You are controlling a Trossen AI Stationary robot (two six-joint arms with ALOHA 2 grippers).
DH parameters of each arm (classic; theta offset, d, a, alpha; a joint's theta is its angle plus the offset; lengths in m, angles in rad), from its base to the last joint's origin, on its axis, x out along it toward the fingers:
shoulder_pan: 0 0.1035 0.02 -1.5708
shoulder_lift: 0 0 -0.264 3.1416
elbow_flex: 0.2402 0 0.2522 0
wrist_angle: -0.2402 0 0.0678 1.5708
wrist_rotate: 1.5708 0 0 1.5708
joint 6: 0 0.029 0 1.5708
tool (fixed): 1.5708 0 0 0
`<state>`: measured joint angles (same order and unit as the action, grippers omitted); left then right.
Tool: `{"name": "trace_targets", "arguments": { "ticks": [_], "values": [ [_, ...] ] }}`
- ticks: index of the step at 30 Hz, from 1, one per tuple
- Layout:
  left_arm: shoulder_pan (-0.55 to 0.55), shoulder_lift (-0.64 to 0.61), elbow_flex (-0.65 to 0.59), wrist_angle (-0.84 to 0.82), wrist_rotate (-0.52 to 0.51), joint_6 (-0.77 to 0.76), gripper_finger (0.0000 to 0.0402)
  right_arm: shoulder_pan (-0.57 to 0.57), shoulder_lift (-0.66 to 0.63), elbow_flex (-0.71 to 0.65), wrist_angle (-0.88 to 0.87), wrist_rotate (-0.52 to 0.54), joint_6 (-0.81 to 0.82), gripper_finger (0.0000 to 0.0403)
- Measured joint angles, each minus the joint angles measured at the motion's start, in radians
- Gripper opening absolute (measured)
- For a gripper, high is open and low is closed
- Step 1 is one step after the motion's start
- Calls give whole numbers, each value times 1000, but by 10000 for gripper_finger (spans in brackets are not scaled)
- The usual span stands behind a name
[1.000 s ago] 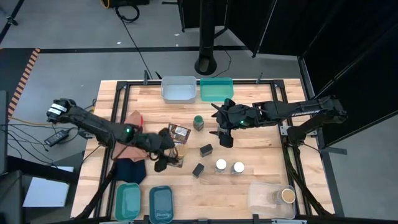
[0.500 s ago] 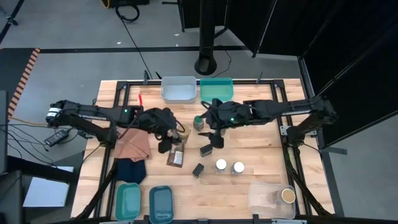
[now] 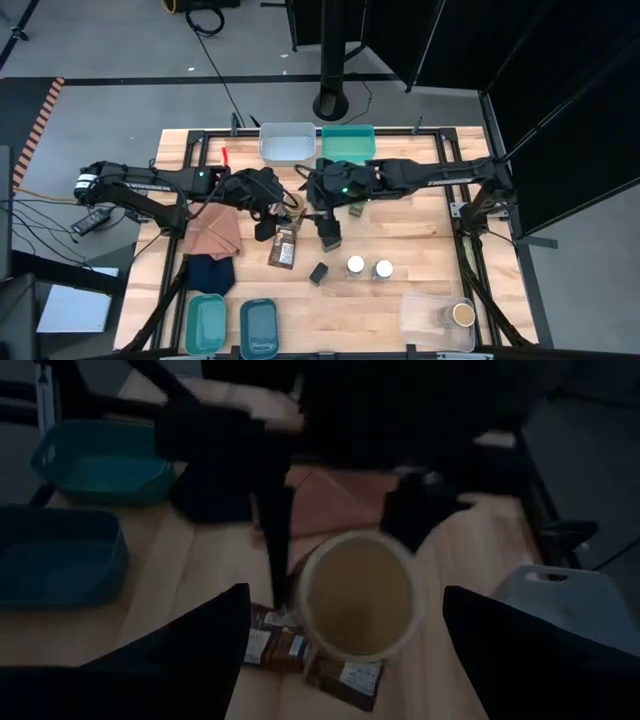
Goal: Sort spices by type
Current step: Put the gold spice bottle into the transparent bin
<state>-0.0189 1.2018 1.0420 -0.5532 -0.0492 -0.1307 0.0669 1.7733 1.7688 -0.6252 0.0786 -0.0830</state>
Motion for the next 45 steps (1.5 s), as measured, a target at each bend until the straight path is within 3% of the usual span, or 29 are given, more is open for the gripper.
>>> {"name": "trace_targets", "arguments": {
  "ticks": [11, 16, 45],
  "values": [
    [0, 0, 0, 10, -10, 28, 276, -25, 25, 0, 47, 47, -39, 341],
    [0, 0, 0, 9, -10, 48, 276, -34, 37, 0, 46, -19, -24, 351],
    [0, 0, -1, 11, -29, 52, 276, -71, 75, -1, 79, -76, -44, 352]
  ]
}}
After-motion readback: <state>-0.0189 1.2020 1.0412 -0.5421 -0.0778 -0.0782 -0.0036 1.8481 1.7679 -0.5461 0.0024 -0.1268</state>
